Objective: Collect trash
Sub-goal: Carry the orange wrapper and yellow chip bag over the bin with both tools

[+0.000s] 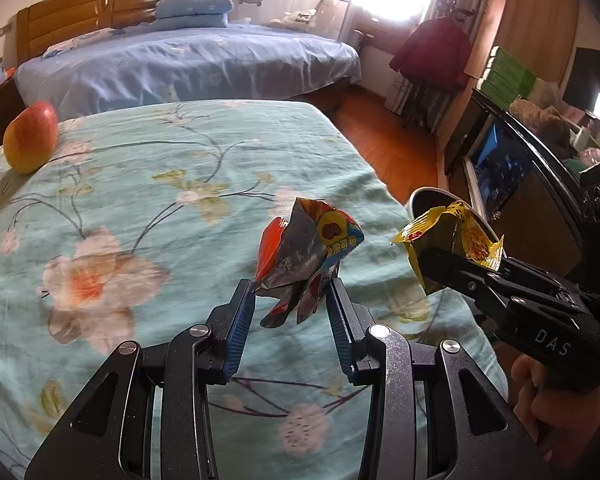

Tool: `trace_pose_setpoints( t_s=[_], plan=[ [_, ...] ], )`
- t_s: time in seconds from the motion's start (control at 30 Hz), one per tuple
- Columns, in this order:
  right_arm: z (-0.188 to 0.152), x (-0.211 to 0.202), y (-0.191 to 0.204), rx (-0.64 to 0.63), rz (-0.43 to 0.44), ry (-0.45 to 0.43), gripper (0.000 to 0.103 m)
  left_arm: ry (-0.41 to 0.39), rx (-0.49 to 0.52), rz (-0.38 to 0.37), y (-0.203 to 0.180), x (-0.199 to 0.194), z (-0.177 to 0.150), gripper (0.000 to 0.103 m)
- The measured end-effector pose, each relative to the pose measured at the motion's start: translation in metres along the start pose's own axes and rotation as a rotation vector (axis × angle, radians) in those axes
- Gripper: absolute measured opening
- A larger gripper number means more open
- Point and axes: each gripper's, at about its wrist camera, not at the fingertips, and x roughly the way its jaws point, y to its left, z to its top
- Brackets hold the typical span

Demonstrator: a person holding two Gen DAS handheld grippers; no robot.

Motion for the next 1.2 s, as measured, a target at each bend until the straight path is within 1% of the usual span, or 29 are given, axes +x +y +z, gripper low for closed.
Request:
trace_pose_setpoints(
  t_s=[0.6, 0.77, 1.2],
  plan=[
    [-0.012, -0.02, -0.024, 0.045, -0.021, -0.022, 0.034, 0.023, 0.057, -0.032, -0.034, 0.01, -0.001, 0.036],
    [-0.013, -0.025, -0.032, 0.057, -0.039, -0.031, 0.034, 0.025, 0.071, -0.049, -0.045, 0.013, 0.001, 0.036],
    [-0.019, -0.041, -0.074, 0.113, -0.111, -0.046, 0.035, 0.045, 0.123, -0.093, -0.081, 0.027, 0.006, 0.036]
  ],
)
